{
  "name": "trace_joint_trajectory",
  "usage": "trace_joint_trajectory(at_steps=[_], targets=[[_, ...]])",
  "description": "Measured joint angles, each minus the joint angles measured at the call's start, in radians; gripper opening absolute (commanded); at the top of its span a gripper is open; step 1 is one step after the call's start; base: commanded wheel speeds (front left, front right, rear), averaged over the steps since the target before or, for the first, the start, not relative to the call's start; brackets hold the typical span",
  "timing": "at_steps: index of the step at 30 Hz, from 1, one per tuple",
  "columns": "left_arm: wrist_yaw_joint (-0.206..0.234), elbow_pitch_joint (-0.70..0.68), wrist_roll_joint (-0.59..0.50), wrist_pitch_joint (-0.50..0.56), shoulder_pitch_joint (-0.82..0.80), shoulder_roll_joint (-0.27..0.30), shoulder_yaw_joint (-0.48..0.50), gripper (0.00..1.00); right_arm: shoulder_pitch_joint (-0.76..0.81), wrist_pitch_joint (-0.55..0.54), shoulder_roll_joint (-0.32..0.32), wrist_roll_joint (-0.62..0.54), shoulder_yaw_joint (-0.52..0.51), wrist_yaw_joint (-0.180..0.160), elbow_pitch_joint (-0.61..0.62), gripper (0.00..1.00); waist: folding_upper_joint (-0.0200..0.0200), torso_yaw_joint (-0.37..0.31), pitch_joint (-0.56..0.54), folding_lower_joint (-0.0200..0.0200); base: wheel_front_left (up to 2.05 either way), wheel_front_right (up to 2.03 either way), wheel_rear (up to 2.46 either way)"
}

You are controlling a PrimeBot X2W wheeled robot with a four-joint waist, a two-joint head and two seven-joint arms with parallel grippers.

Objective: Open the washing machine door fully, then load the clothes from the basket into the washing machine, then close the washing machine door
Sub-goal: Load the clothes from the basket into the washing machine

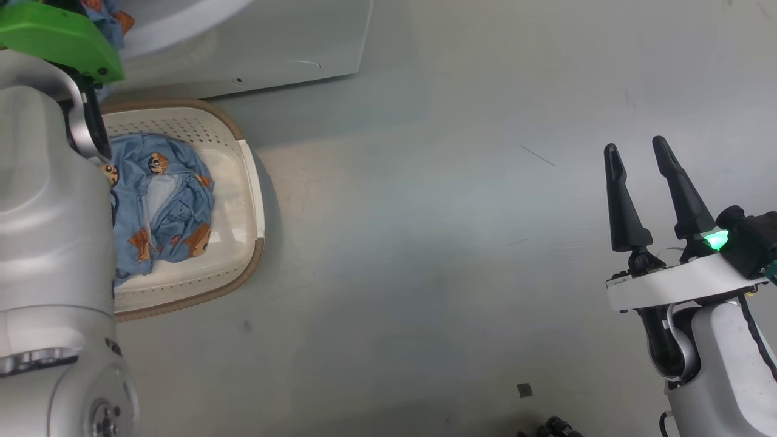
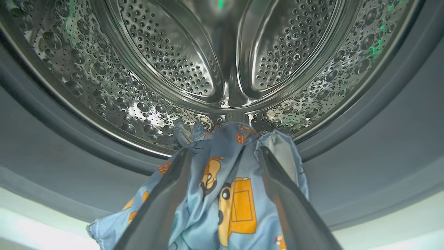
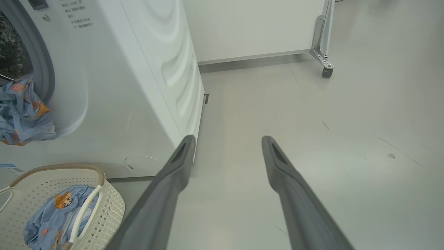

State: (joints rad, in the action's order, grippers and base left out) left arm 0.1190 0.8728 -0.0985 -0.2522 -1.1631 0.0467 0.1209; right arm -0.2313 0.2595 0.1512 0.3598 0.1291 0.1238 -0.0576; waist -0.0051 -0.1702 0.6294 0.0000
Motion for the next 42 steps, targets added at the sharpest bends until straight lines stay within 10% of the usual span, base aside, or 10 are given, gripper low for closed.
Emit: trace_joint_trajectory(at_steps=[42], targets=[[-0.019,-0.473,0.203,-0.004,0.639,-0.022,-0.146,1.0,0.002,0.0,0.011,-0.024,-0.072,0.0,0.001,1.0,0.0,0.096,-0.048,-0.0001,0.0,0.0,0.0]])
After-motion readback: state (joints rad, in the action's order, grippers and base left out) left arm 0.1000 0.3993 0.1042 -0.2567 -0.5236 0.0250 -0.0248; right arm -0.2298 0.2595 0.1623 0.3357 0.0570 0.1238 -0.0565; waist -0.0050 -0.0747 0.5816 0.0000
